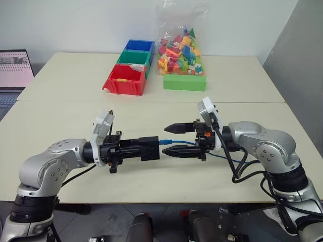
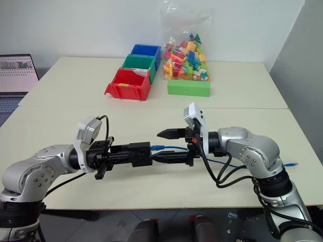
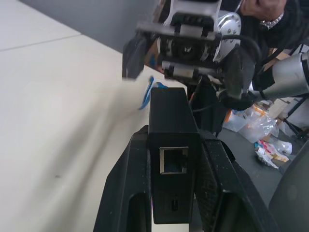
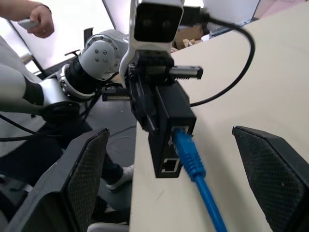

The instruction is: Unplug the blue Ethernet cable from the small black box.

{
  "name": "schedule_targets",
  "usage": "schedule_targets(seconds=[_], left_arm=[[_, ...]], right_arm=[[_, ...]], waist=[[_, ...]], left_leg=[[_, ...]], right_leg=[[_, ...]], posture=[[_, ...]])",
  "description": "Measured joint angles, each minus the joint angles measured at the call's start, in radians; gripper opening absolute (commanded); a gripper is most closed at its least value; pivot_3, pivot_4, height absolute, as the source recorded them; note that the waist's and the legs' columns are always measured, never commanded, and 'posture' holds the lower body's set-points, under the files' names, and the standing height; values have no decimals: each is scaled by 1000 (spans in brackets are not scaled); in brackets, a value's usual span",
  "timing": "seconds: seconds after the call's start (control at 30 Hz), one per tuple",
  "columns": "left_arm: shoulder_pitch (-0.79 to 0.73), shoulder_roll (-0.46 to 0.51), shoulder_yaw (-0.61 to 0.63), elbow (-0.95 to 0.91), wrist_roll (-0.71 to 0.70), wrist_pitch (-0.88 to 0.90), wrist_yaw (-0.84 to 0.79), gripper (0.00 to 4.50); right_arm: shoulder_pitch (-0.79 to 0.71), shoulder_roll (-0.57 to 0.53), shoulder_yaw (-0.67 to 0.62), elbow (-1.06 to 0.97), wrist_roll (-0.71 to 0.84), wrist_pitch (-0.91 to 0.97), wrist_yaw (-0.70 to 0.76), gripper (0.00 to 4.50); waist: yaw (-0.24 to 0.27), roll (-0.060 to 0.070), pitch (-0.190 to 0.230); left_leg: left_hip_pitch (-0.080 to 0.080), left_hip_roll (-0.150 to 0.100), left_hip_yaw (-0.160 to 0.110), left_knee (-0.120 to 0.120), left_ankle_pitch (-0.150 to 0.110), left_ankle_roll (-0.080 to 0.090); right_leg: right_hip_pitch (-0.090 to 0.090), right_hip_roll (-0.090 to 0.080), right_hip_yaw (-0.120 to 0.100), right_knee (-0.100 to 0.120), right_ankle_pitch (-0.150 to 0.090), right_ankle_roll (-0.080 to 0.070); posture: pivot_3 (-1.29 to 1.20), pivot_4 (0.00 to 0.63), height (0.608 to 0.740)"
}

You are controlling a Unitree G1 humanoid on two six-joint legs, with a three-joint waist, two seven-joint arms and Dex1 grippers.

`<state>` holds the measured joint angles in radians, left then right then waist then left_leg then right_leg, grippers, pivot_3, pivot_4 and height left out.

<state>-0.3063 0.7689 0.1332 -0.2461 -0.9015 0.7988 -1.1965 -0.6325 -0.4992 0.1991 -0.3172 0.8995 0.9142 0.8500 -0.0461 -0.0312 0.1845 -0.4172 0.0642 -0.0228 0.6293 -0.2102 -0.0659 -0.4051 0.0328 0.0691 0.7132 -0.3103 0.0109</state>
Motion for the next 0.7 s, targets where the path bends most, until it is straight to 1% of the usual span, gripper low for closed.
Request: schedule_targets(seconds=[0.13,0.3,0.63,0.7], left_arm=[[-4,-5,-14,6,1,0,-11,784],[-6,-6,-15,8,6,0,-15,784],[-10,-6,-16,8,8,0,-14,784],[-10,-6,-16,8,8,0,-14,784]], right_arm=[[10,46,-12,24,13,28,-19,4332],[10,76,-24,48,18,45,-33,4332],[10,88,-24,59,5,56,-45,4332],[10,90,-24,60,2,56,-45,3961]], waist=[[-6,0,0],[-7,0,0],[-8,0,0],[-8,0,0]], left_leg=[[0,0,0,0,0,0],[0,0,0,0,0,0],[0,0,0,0,0,0],[0,0,0,0,0,0]], right_leg=[[0,0,0,0,0,0],[0,0,0,0,0,0],[0,0,0,0,0,0],[0,0,0,0,0,0]], posture=[[0,150,740],[0,150,740],[0,150,740],[0,150,740]])
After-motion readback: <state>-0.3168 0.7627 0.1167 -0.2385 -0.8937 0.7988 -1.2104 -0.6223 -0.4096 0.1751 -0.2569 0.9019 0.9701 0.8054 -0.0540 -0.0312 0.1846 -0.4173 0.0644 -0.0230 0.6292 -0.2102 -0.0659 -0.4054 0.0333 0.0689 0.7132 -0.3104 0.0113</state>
